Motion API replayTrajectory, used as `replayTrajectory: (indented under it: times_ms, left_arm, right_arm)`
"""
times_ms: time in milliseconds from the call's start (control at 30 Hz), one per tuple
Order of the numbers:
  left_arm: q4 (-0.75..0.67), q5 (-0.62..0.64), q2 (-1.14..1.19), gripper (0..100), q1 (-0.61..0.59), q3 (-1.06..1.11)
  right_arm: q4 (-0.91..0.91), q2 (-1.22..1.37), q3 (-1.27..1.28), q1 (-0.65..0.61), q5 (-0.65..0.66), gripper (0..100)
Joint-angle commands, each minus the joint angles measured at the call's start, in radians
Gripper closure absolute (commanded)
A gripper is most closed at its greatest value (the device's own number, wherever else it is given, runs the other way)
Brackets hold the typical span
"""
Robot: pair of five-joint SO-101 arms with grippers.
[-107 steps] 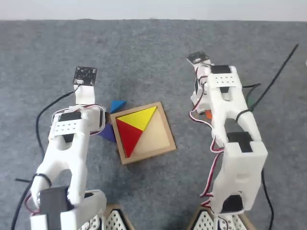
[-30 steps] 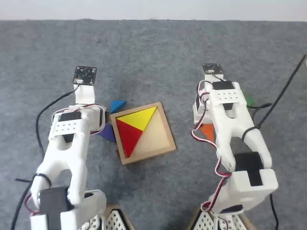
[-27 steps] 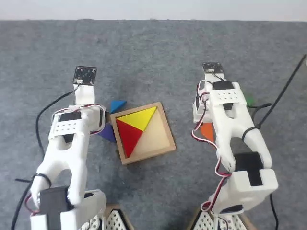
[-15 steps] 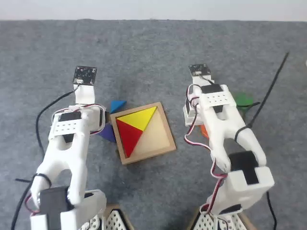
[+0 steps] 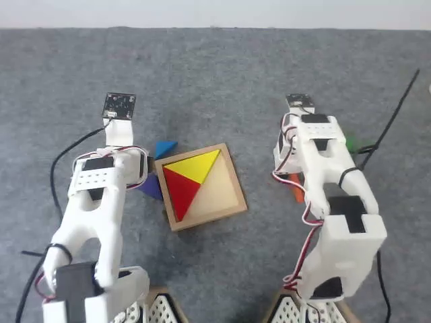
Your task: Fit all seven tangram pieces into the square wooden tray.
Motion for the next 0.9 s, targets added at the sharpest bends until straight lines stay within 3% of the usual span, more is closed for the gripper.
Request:
replayTrajectory:
  times_ms: [0, 433, 867]
  left_arm:
    - [-0.02, 0.005, -0.044, 79, -0.005, -0.002]
    - [-0.02, 0.005, -0.044, 79, -0.005, -0.002]
    - [-0.018, 0.005, -0.044, 79, -0.005, -0.004]
  right_arm:
    - [0.004, -0.041, -0.04, 0.056, 0.014, 80.5]
    - [0.147, -0.194, -0.06, 0.056, 0.17, 80.1]
    - [0.116, 0.025, -0.08, 0.005, 0.229, 80.5]
